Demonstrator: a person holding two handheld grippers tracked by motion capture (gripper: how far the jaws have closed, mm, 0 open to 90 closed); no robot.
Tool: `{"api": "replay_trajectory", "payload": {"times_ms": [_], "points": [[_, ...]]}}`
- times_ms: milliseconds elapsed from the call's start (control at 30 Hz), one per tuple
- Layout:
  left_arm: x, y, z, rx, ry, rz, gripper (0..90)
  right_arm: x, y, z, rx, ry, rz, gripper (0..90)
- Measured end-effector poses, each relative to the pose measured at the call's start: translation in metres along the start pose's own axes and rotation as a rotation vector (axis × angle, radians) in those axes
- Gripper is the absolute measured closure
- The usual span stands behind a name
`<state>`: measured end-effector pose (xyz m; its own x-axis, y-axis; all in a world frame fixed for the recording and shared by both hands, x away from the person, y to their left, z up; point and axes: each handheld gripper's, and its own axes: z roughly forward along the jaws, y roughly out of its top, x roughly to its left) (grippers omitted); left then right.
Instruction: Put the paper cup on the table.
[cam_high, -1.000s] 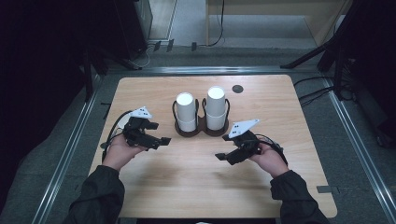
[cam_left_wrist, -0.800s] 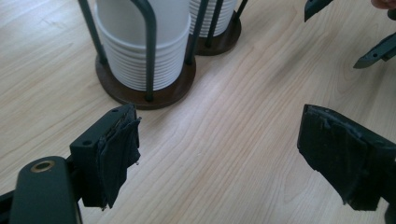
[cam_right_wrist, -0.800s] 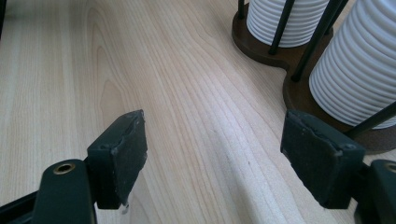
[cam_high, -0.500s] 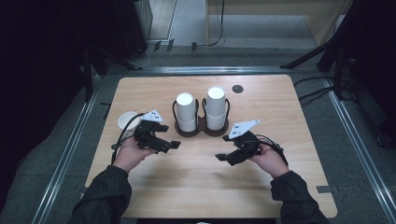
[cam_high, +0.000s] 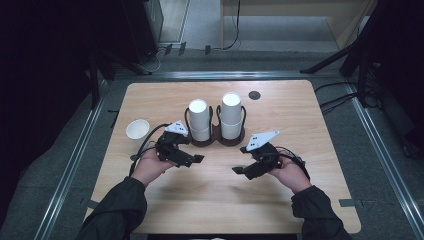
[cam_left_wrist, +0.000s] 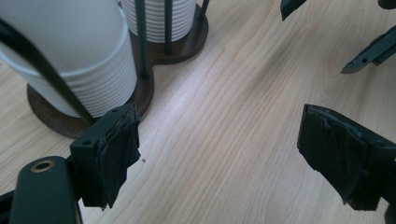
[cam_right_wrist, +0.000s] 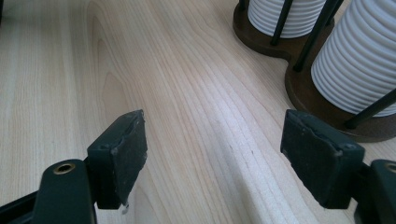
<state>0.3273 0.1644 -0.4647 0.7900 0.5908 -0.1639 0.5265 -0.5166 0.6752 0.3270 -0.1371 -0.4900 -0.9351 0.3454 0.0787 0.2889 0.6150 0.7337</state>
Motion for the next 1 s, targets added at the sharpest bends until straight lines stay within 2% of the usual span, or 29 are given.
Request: {"api": "replay_trajectory", "payload": {"times_ms": [667,833,1000], "points": [[-0.019,0.007,0.027,0.002,0.003,0.032,13.5,0.004,-0.002,0.001,0.014,0.0,0.002,23.1],[-0.024,0.008,0.032,-0.018,-0.008,0.026,13.5,0.004,-0.002,0.002,0.016,0.005,-0.003,23.1],[-0.028,0.009,0.036,-0.027,0.0,0.037,13.5,0.004,-0.002,0.003,0.016,0.006,-0.01,23.0]]}}
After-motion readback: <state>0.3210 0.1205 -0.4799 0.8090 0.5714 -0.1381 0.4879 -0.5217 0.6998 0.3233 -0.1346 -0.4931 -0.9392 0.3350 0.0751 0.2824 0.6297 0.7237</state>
